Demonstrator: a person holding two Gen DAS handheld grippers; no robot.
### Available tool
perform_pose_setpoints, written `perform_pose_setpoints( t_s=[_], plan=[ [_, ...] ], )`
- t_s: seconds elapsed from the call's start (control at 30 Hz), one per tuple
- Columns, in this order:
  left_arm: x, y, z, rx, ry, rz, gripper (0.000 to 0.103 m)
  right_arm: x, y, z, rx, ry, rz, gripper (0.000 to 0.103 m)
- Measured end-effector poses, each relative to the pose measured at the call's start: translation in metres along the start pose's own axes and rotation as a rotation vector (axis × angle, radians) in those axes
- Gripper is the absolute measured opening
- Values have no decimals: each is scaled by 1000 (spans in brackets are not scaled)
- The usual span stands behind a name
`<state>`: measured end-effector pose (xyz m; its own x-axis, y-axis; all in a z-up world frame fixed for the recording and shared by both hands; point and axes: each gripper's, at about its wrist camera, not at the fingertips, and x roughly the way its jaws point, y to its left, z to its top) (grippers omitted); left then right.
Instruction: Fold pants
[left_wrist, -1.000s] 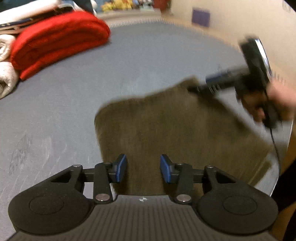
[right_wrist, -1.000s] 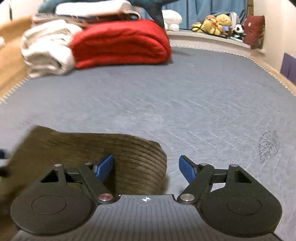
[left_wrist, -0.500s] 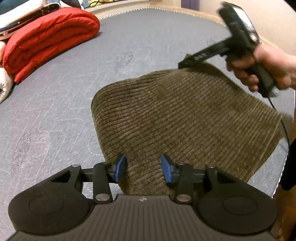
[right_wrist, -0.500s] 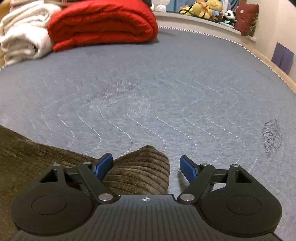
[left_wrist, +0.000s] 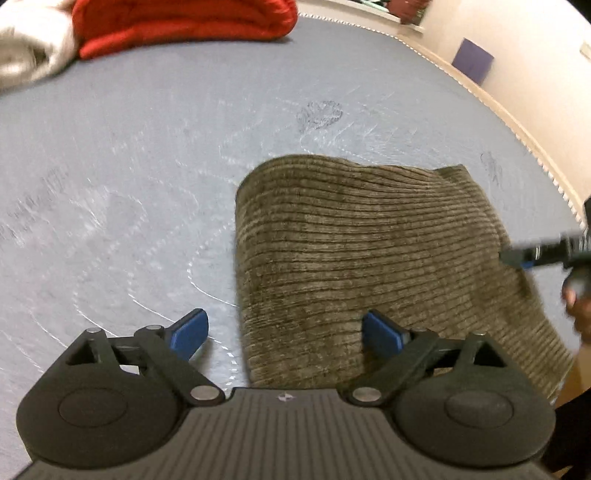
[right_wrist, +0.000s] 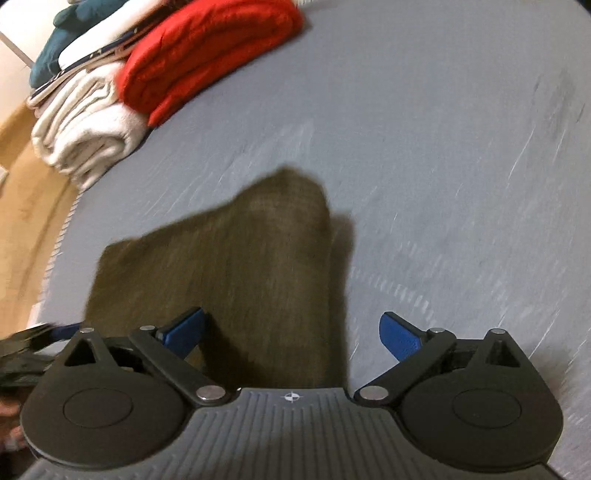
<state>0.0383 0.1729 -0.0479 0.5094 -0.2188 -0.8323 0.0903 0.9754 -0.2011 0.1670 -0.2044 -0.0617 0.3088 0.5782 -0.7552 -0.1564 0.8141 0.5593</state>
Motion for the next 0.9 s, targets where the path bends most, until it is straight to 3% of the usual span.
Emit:
perform_pose_setpoints(
  t_s=[0.17,0.23,0.37,0.57,0.67,0.73,0.77,0.8,0.9],
  plan=[
    [18,10,6,-88,36,-70,96,20,14,-11,-97,121,35,102],
    [24,10,5,-90,45,-67,103,24,24,-15,-160,117,18,103],
    [43,13,7,-121,71,-114,103,29,37,-16,-195,101,6,102],
    [57,11,6,-136,90,-166,103,29,45,-12,-178,77,-15,89],
    [58,3,8,-122,75,-162,97,25,40,-6,-172,72,-1,76],
    [55,-1,11,-133,48,-140,81,18,39,-4,-169,63,16,59],
    [49,-3,14,-142,20,-129,76,14,40,-1,-168,58,26,55],
    [41,-7,18,-140,-24,-132,60,11,41,2,-177,53,31,48],
    [20,-20,32,-94,-154,-132,54,-4,50,13,-220,10,28,41]
  ],
)
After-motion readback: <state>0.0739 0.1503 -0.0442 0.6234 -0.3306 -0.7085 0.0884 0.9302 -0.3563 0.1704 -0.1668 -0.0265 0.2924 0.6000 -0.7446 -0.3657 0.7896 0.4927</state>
